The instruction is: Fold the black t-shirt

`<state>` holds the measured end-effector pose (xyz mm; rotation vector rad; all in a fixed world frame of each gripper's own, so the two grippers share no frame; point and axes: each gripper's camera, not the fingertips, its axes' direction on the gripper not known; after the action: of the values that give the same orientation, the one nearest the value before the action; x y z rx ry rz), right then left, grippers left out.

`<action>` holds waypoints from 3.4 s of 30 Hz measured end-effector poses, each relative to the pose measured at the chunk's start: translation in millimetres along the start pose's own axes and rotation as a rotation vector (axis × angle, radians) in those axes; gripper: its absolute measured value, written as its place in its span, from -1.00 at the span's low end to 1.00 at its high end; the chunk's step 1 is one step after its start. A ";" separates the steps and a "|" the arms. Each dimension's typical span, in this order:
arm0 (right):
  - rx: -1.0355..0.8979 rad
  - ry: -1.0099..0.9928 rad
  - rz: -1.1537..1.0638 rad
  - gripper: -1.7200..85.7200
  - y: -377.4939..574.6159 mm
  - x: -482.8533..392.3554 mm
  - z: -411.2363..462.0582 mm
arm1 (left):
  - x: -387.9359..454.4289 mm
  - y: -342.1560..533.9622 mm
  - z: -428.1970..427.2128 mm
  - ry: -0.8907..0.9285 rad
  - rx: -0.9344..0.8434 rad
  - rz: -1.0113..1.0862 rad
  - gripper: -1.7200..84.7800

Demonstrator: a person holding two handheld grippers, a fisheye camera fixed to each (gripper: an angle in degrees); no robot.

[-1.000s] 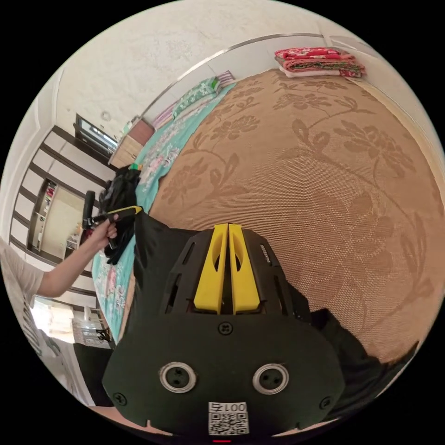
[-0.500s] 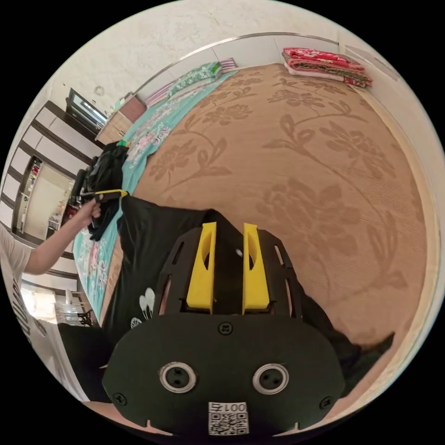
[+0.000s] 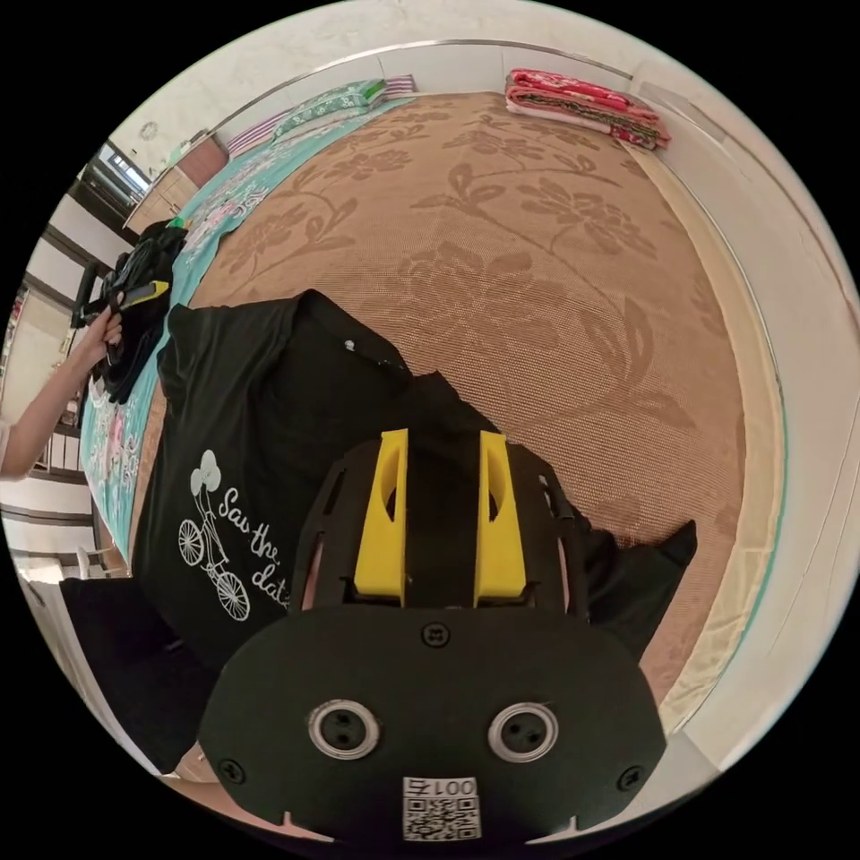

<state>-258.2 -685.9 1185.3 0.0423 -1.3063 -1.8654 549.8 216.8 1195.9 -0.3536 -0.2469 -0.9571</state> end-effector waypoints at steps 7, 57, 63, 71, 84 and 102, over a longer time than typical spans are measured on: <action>-0.036 0.112 -0.035 -0.91 -10.3 -1.8 13.7 | 194.0 -53.2 95.3 0.153 -0.165 0.514 -0.90; -0.054 0.184 0.410 -0.74 125.4 127.7 -86.4 | 267.0 -101.5 214.5 -0.047 -0.270 0.424 -0.98; 0.030 0.137 0.389 -0.90 151.2 113.1 -92.3 | 278.9 -104.8 226.4 -0.086 -0.276 0.432 -0.98; -0.037 0.150 0.436 -0.93 187.9 120.6 -108.3 | 304.3 -110.0 241.5 -0.193 -0.296 0.431 -0.98; 0.064 0.057 0.408 -0.80 115.7 152.6 -119.0 | 319.6 -117.8 256.8 -0.213 -0.309 0.404 -0.98; 0.227 -0.035 0.633 -0.88 182.9 194.7 -170.4 | 328.8 -127.8 271.6 -0.173 -0.320 0.357 -0.98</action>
<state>-195.3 -959.8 1331.8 -0.2580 -1.3517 -1.1845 612.6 11.3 1585.8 -0.7499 -0.1793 -0.6116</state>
